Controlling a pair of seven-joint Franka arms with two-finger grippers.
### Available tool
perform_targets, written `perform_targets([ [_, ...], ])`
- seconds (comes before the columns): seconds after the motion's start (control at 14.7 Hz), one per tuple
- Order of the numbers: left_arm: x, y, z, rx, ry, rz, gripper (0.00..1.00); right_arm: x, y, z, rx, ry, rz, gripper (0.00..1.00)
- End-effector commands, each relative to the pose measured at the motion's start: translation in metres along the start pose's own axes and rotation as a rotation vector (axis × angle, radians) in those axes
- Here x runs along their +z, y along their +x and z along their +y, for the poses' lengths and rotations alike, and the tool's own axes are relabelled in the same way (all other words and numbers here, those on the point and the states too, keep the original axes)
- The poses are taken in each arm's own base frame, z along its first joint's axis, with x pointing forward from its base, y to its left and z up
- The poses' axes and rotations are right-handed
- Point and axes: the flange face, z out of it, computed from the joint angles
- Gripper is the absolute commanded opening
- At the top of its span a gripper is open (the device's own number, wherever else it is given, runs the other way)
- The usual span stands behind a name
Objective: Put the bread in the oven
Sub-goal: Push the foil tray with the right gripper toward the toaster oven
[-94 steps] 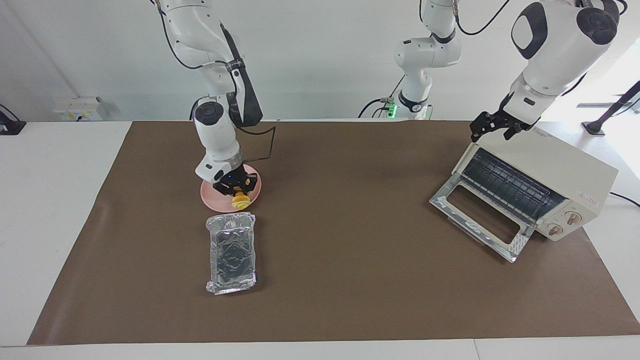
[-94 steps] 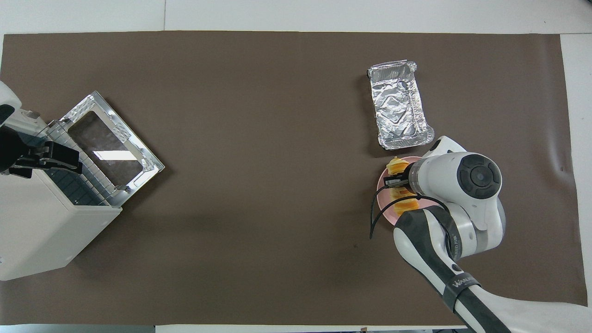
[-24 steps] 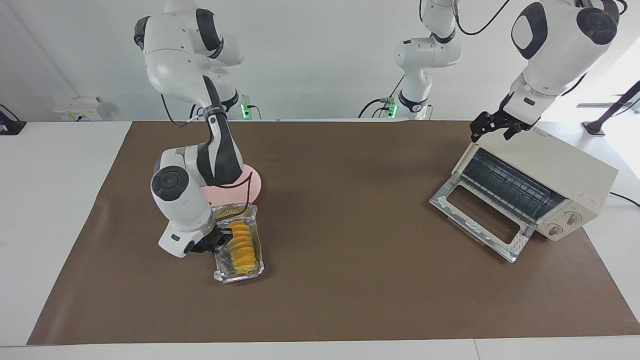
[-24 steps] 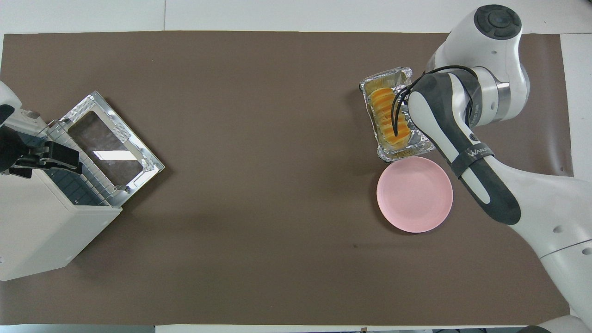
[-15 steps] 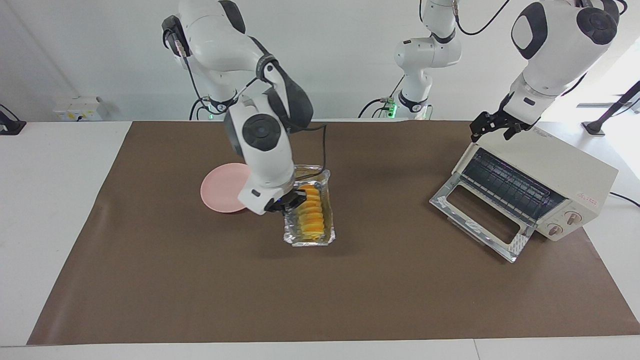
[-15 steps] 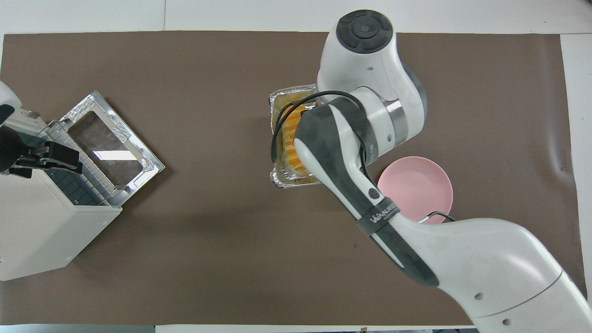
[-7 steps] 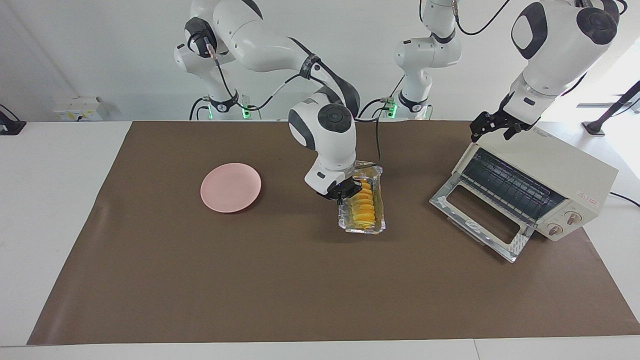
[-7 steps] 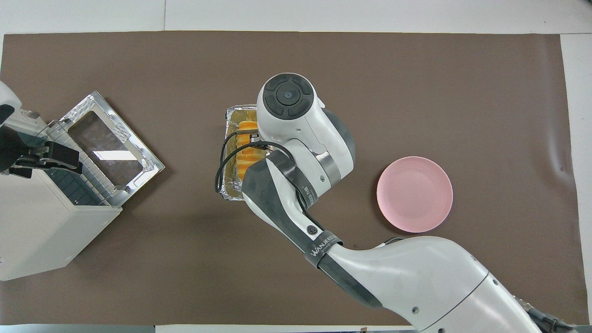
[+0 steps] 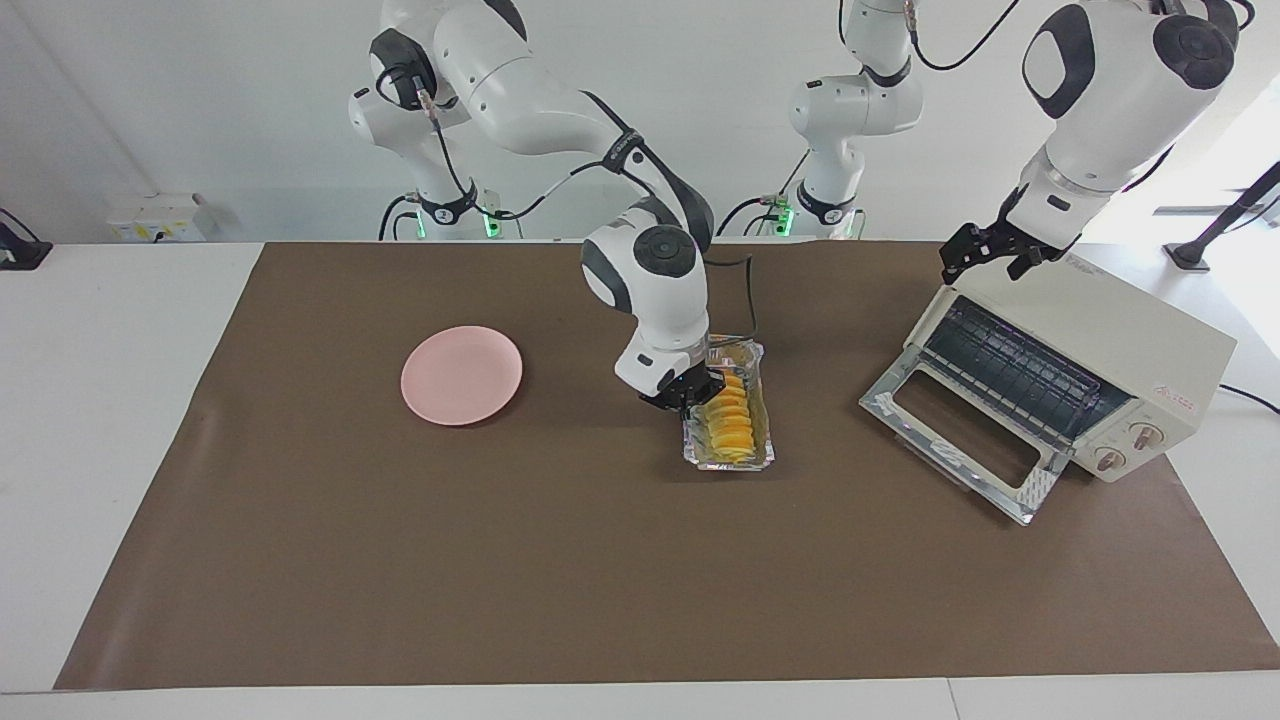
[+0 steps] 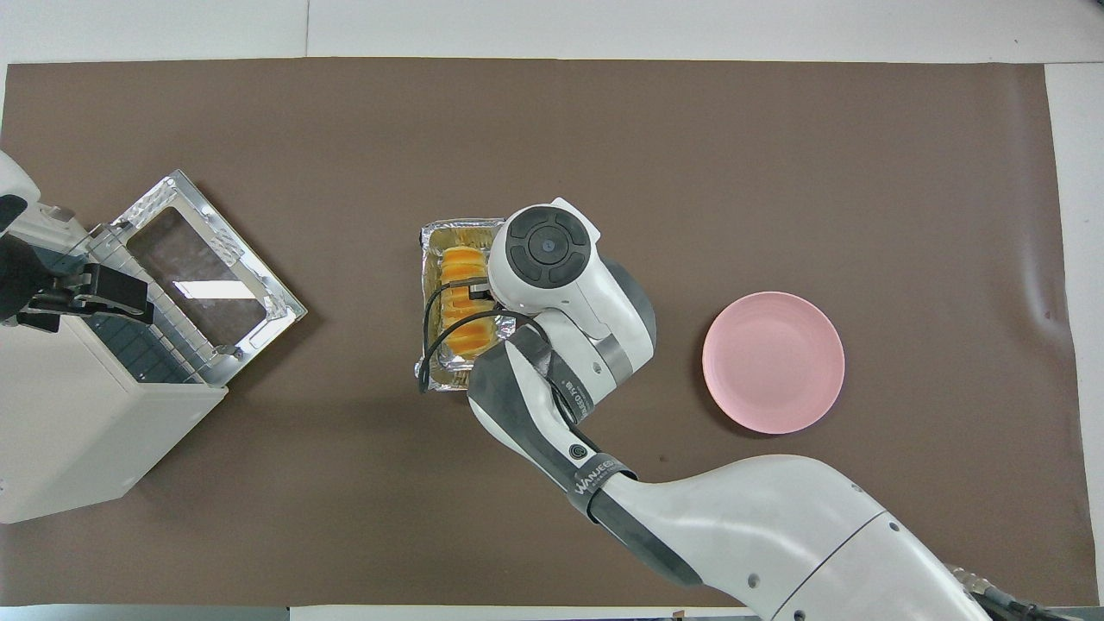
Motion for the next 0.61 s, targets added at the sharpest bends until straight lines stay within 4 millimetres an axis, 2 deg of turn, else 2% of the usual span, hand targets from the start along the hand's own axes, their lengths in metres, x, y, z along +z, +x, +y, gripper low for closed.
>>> perform_targets([
  [0.0,-0.002,-0.003,-0.003,-0.005,0.017,0.018,1.00,0.001,-0.015,0.011,-0.023,0.030,0.042,0.00],
  [0.14,-0.002,-0.003,-0.003,-0.004,0.018,0.015,1.00,0.002,-0.017,0.009,-0.021,0.030,0.042,1.00],
  [0.34,-0.001,-0.004,-0.001,-0.002,0.018,0.005,1.00,-0.008,-0.013,0.009,-0.010,0.009,0.009,1.00],
  [0.48,-0.001,-0.004,0.005,0.008,0.020,0.010,1.00,-0.032,-0.006,0.021,0.005,-0.023,-0.025,1.00],
  [0.54,-0.001,-0.004,0.006,0.014,0.019,0.010,1.00,-0.051,0.000,0.035,0.016,-0.034,-0.029,1.00],
])
